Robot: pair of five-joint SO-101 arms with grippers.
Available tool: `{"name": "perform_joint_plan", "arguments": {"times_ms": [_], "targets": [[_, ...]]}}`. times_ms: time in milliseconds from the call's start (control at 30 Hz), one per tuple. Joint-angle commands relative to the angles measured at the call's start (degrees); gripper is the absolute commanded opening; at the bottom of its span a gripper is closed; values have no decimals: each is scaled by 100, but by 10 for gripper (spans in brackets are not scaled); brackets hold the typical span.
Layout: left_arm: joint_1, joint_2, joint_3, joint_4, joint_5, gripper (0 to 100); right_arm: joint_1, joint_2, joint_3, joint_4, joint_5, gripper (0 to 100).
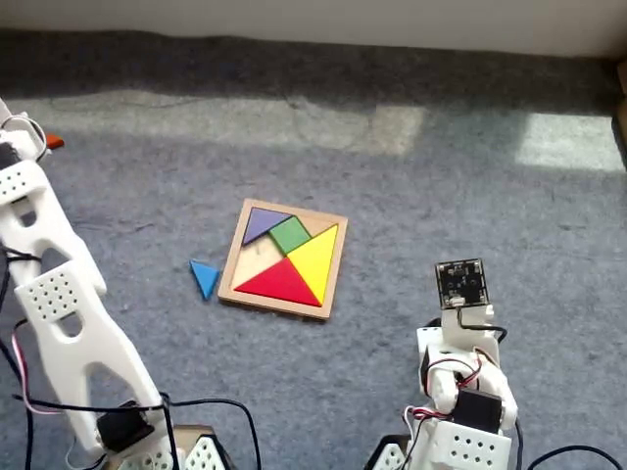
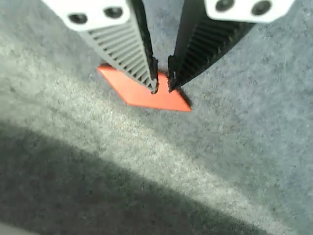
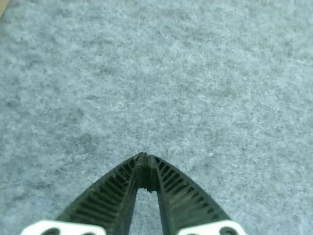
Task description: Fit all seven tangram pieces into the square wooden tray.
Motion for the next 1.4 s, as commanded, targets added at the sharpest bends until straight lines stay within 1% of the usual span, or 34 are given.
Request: {"name": "perform_joint_plan", "arguments": {"times_ms": [0, 67, 133, 300, 333, 433, 567, 800, 900, 1033, 1133, 1167, 1233, 1367], "targets": [[-66, 330, -611, -756, 79, 60, 75, -75, 382, 31, -9, 5], [-66, 576, -655, -1073, 62, 60, 75, -75, 382, 31, -9, 5], [-66, 743, -655, -1204, 53, 61, 75, -75, 382, 31, -9, 5], [-57, 831, -611, -1169, 26, 63, 75, -75, 382, 31, -9, 5], [-57, 840, -611, -1099, -79, 63, 75, -75, 382, 31, -9, 5], [-13, 840, -611, -571, -457, 63, 75, -75, 382, 31, -9, 5], [48, 796, -620, 193, -668, 63, 75, -75, 382, 31, -9, 5], [207, 523, -673, 1829, -1240, 61, 75, -75, 382, 31, -9, 5], [242, 145, -673, 2541, -1248, 60, 75, -75, 382, 31, -9, 5], [286, -505, -673, 3015, -1222, 59, 75, -75, 382, 31, -9, 5], [286, -892, -673, 3015, -1213, 59, 75, -75, 382, 31, -9, 5], [286, -971, -673, 2901, -1134, 59, 75, -75, 382, 31, -9, 5], [259, -1024, -664, 2444, -835, 59, 75, -75, 382, 31, -9, 5], [163, -936, -541, 1178, -273, 59, 75, -75, 382, 31, -9, 5]]}}
